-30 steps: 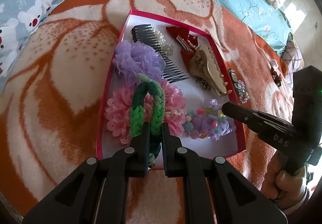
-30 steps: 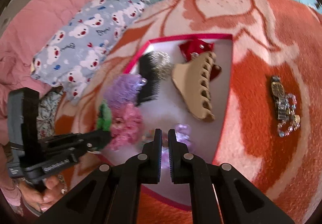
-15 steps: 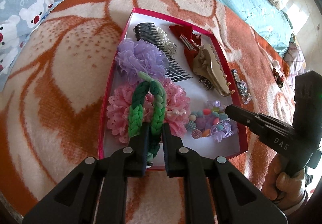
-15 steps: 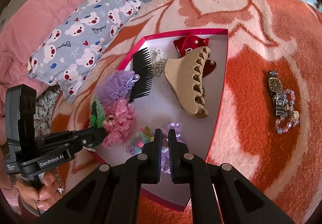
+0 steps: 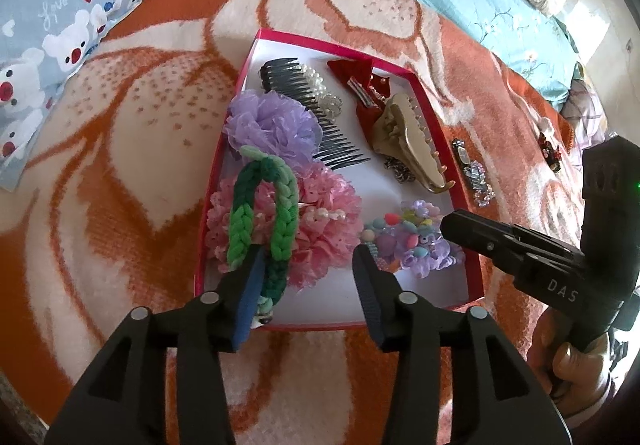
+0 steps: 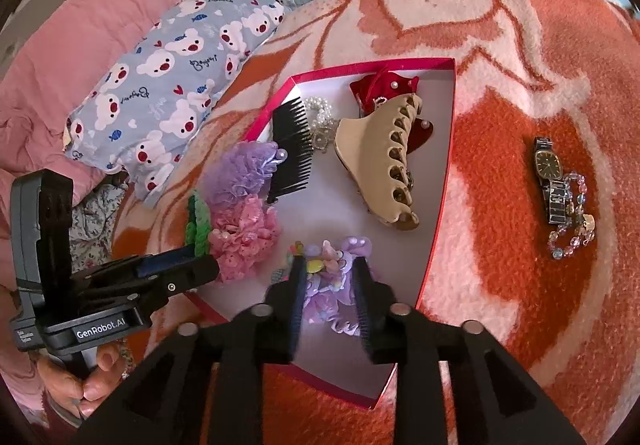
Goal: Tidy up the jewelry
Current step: 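Open the right tool over the box to drop the bracelet while the left tool releases the green band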
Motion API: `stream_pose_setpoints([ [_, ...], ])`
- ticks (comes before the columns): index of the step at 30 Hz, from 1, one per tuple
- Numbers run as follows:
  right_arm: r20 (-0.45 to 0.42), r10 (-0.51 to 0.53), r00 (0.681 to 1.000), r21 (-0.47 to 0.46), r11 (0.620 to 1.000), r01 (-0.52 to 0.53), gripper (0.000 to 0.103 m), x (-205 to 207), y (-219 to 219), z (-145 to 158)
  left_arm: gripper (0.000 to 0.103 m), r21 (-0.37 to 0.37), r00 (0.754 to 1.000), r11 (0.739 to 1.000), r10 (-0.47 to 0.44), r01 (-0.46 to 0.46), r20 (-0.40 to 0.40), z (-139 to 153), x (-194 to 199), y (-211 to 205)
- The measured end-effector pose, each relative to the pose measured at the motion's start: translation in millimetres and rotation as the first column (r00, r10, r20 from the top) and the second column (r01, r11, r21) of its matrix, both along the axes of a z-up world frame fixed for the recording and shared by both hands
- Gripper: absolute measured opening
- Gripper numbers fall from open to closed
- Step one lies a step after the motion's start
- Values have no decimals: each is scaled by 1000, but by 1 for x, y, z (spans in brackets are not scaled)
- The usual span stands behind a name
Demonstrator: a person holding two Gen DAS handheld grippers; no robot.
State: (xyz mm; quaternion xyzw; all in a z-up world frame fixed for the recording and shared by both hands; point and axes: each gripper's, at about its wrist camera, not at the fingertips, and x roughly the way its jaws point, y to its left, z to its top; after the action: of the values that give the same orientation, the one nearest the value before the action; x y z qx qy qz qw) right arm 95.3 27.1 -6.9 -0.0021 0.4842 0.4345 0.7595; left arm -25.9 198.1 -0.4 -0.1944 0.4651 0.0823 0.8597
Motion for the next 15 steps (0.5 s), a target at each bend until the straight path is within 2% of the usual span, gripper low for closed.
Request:
stream_pose_setpoints([
  [3, 4, 0, 1000, 7, 1000, 0, 30, -2, -2, 4, 48, 2, 1000, 1000, -1, 1, 12, 4, -3, 0],
  [7, 8, -6, 1000, 23, 1000, 6, 39, -4, -7, 9, 50, 10, 1000, 1000, 6, -6, 27, 11, -9, -1],
  [11, 10, -13, 1000, 35, 999, 13, 44, -6, -15, 14, 56, 13, 999, 1000, 19, -20, 32, 14, -15, 0],
  [15, 20, -23, 1000, 36, 999, 22, 51, -9, -22, 16, 56, 14, 999, 999, 29, -30, 31, 15, -21, 2],
])
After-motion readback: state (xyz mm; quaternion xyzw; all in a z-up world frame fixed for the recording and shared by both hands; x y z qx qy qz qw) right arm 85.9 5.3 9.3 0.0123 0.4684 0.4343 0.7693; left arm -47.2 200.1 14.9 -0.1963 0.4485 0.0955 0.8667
